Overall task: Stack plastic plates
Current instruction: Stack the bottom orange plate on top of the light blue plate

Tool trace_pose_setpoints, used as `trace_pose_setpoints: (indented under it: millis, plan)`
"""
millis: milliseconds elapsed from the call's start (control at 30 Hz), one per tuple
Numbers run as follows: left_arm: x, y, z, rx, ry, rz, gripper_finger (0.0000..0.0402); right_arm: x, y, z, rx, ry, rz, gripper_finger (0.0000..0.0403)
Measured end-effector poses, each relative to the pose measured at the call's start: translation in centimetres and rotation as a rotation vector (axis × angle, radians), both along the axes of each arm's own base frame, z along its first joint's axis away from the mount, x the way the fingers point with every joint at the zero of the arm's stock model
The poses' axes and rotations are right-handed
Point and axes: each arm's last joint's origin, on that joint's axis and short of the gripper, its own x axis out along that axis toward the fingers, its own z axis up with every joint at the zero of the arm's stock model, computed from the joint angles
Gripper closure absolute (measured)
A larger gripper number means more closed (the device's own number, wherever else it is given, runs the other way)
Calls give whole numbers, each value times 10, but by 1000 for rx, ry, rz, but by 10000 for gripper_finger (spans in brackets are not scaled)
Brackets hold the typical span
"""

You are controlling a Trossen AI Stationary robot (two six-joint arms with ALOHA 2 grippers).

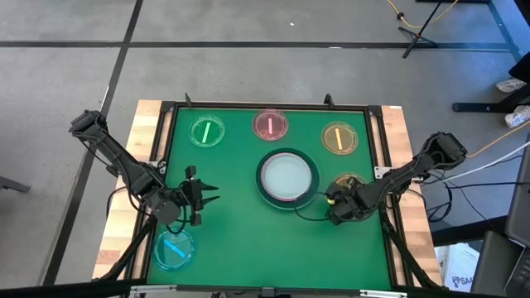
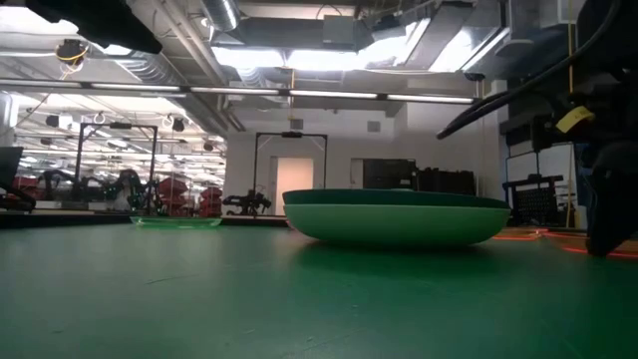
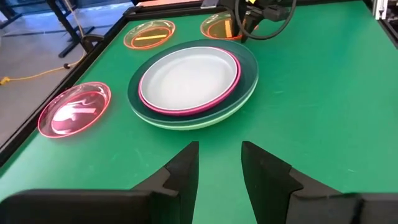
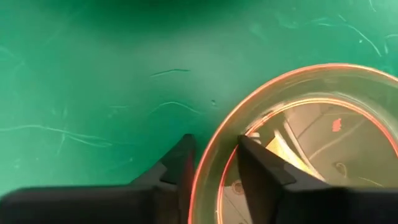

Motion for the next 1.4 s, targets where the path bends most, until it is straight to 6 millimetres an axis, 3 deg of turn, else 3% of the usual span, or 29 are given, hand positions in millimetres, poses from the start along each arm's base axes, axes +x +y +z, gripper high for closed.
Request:
trace_pose_setpoints:
  millis: [300, 567, 867, 1100, 1400]
  plan:
    - [0, 0, 0, -11, -5, 5, 288, 1, -1, -1, -48, 1, 83, 396]
    - [0, 0, 0, -11, -5, 5, 288, 1, -1, 3, -76, 33, 125, 401]
    - [0, 0, 0, -12, -6, 6, 288, 17, 7, 51, -147, 74, 135, 402]
    - [1, -1, 1, -22, -18, 5, 288, 36, 14, 83, -218, -61, 221, 402]
    - [1, -1, 2, -21, -20, 4, 288, 70, 20, 87, -332, -278, 448, 402]
